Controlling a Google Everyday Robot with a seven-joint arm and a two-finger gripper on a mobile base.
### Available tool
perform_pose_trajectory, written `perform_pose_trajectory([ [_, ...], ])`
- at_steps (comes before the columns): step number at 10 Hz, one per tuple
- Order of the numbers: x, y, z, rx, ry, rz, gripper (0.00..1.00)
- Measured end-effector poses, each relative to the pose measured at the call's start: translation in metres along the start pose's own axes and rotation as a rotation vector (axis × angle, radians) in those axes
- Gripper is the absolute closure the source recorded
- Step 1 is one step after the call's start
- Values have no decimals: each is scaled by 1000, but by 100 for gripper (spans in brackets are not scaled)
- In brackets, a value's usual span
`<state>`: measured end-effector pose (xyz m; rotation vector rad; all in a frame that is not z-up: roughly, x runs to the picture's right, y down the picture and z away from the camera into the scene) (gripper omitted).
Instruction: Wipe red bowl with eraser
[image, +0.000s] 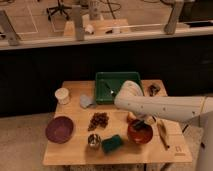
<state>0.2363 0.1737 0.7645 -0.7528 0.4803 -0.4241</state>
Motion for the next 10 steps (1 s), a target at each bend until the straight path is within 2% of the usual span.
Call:
perform_pose_trajectory([
  [2,-18,4,-5,4,-20,-36,85],
  [5,-37,26,-9,-1,-36,-91,85],
  [7,-37,43,-10,-12,-32,-102,85],
  [10,-20,55,-11,-20,-14,-77,85],
])
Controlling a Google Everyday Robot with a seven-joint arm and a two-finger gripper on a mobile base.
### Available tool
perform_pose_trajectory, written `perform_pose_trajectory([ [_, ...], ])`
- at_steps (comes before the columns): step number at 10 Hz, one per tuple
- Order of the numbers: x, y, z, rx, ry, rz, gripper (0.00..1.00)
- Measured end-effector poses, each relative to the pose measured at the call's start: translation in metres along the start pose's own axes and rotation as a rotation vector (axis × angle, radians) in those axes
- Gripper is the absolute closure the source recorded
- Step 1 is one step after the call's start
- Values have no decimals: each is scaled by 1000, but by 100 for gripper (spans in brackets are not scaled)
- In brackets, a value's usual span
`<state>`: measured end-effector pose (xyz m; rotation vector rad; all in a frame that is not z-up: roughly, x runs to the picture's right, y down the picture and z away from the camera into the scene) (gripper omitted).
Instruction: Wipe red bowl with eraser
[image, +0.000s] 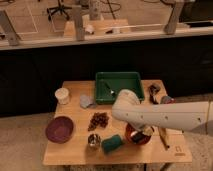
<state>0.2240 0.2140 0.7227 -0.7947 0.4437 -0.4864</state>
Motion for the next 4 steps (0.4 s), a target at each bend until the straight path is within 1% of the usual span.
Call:
perform_pose_trajectory([
  [2,12,4,1,-4,19,22,85],
  [4,23,0,5,-10,29,44,85],
])
